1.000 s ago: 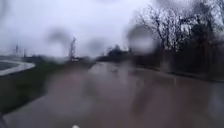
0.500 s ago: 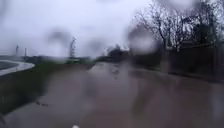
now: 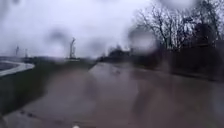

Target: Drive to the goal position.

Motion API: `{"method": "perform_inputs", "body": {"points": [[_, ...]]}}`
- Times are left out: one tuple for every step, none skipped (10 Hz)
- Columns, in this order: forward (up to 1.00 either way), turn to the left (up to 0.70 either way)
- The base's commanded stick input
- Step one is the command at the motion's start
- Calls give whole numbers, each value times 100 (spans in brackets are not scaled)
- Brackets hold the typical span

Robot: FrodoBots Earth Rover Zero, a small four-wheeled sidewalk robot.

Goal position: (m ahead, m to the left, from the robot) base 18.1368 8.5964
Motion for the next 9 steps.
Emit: {"method": "perform_inputs", "body": {"points": [[70, 0], [70, 0], [70, 0], [70, 0], [70, 0], [70, 0], [70, 0], [70, 0], [70, 0]]}}
